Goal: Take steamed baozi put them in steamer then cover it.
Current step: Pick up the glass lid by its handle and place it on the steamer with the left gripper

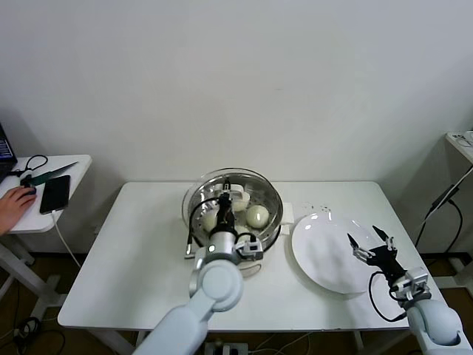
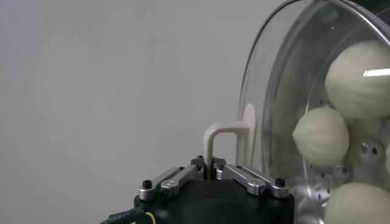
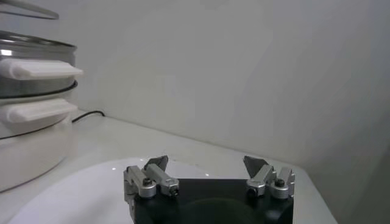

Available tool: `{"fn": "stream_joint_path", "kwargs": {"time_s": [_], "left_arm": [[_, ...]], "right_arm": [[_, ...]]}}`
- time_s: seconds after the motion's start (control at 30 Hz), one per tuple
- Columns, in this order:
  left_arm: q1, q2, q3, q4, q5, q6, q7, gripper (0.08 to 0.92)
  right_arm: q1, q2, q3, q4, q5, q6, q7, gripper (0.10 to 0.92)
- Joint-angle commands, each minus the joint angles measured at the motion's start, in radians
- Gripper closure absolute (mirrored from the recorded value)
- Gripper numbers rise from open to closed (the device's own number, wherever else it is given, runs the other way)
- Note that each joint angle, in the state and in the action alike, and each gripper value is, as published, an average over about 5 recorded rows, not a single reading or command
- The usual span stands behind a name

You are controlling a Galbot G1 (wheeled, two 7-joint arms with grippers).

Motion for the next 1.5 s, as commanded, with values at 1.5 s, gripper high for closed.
{"fn": "stream_joint_path", "kwargs": {"time_s": [1.5], "left_arm": [[-0.026, -0.052, 0.016, 0.145, 0.008, 0.048, -0.048, 0.853]], "right_arm": [[0.0, 0.01, 0.005, 0.0, -0.042, 0.012, -0.03, 0.203]]}}
